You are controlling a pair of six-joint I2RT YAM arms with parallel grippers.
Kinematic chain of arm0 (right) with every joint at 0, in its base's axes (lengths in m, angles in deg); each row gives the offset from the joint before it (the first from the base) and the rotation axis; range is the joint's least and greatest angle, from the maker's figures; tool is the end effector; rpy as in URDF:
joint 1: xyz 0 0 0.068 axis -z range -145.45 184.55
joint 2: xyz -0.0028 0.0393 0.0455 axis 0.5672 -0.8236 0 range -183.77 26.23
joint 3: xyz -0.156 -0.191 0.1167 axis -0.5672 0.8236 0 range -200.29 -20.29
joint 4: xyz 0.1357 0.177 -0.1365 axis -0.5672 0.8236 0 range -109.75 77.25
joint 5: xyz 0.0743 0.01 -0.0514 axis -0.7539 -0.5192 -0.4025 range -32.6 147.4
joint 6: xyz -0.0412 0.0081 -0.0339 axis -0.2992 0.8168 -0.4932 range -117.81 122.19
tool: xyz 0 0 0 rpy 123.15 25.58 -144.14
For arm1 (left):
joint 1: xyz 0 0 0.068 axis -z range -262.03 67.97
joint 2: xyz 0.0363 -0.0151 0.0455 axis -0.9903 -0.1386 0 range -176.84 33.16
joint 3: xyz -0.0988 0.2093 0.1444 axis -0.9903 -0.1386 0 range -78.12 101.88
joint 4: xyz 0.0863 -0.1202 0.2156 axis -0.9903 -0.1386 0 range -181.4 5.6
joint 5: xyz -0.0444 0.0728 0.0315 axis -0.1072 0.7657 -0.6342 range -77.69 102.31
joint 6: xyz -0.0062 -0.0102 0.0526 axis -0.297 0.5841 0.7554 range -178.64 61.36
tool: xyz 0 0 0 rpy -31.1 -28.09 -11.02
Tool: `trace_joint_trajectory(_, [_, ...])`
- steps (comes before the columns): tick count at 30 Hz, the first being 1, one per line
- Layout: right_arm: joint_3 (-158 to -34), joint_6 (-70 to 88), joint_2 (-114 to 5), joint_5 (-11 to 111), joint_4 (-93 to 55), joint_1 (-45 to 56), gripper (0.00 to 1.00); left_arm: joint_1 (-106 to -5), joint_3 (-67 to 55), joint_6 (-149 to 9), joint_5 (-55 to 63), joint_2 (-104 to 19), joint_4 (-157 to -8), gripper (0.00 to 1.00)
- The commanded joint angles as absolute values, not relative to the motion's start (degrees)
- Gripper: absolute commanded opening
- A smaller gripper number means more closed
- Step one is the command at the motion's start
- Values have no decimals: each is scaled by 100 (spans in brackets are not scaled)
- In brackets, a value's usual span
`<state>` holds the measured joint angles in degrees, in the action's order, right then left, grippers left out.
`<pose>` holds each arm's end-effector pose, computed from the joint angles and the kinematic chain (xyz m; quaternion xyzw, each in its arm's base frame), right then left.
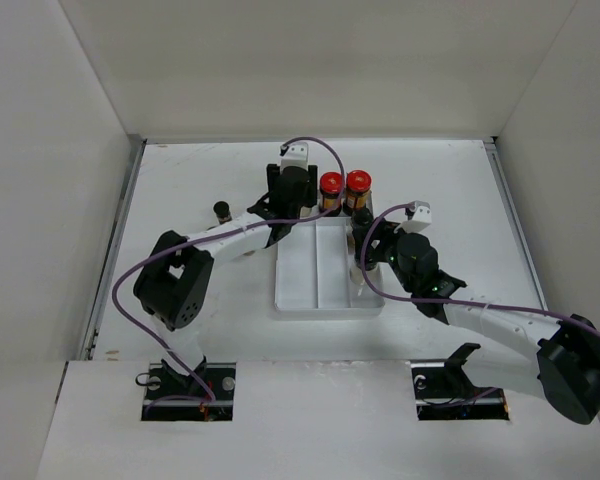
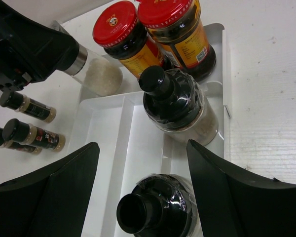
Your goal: Organize the condiment bottles
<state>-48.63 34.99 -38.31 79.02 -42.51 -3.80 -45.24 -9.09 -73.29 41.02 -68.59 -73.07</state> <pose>0.1994 0.1410 0.2307 0.0787 0.7757 0.2343 0.5806 0.3388 -0.2321 0.2516 0.0165 0.8122 -0.0525 0.5808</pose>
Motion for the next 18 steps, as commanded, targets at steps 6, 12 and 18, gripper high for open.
trace_joint_trajectory(6, [-4877, 3524, -3811, 7937, -4594, -372, 79, -4411, -728, -7446, 4272, -7011, -6541, 49])
trace_joint_trajectory(12, [-4894, 3498, -3837, 7928, -4594, -381, 79, -4358, -816, -7428, 4386, -6967, -6462, 63])
trace_joint_trajectory(18, [-4868, 3506, -3793, 7928, -4594, -372, 79, -4306, -1123, -7463, 4553, -6476, -6339, 84])
